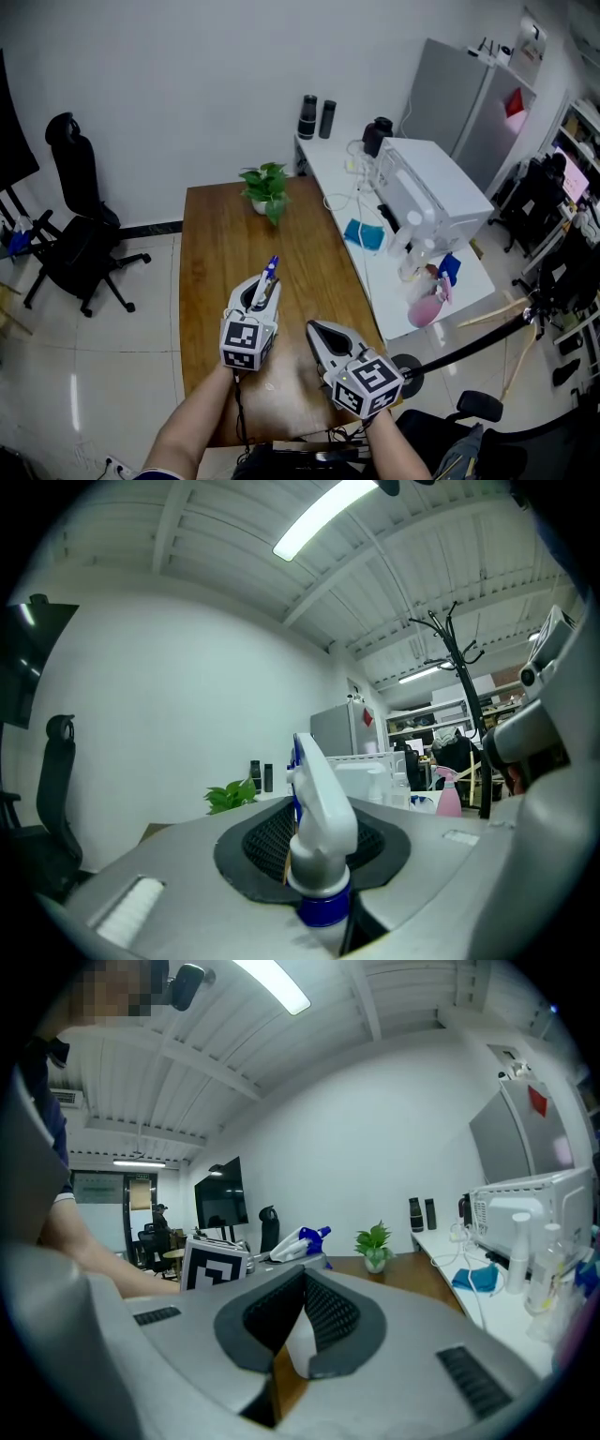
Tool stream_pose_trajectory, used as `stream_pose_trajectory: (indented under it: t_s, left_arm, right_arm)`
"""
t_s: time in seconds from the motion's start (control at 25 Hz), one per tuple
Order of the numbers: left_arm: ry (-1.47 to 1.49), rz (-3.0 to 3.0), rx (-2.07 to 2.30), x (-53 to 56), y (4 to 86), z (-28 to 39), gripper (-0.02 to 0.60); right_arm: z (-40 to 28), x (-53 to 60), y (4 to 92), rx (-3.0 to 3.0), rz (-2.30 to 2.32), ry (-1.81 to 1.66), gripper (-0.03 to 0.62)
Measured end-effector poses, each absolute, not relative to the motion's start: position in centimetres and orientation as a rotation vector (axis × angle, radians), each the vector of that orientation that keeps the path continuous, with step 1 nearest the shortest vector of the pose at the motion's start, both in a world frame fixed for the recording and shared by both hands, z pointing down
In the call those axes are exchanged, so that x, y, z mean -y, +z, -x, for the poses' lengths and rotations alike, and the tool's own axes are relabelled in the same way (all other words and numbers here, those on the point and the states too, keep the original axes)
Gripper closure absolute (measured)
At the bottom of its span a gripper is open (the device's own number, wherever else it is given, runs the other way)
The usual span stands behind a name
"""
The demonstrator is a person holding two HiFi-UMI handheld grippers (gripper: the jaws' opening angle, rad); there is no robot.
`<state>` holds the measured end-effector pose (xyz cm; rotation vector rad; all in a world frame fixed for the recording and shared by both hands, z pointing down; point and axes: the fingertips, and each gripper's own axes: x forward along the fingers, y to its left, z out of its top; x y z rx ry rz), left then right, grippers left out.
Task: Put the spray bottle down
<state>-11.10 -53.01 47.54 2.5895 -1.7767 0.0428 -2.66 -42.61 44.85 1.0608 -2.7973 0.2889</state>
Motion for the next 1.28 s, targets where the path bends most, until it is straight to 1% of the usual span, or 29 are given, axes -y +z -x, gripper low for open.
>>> stream_pose_trajectory:
  t_s: [0.8,0.84,0.88,1.04,1.16,1.28]
  left_arm:
    - [0.06,-2.574,1.781,53.8,48.5,10.9,0.468]
    - [0.062,-2.573,1.774,53.8,48.7,10.9,0.456]
    - [0.067,-2.569,1.769,53.8,48.9,10.8,0.427]
    - [0.069,-2.572,1.762,53.6,49.1,10.4,0.371]
    - [0.09,-2.578,1.752,53.4,49.3,10.2,0.295]
    - [0.102,-2.572,1.756,52.7,49.2,10.7,0.261]
  right_arm:
    - [1.5,42.5,45.6,2.785,-1.075,0.325,0.592]
    - [1.4,42.5,45.6,2.785,-1.076,0.324,0.592]
    - [1.3,42.5,45.5,2.785,-1.077,0.324,0.592]
    - [0.8,42.5,45.7,2.784,-1.084,0.328,0.593]
    - [0.6,42.6,45.8,2.788,-1.09,0.344,0.592]
    - [0.5,42.6,45.9,2.792,-1.096,0.359,0.592]
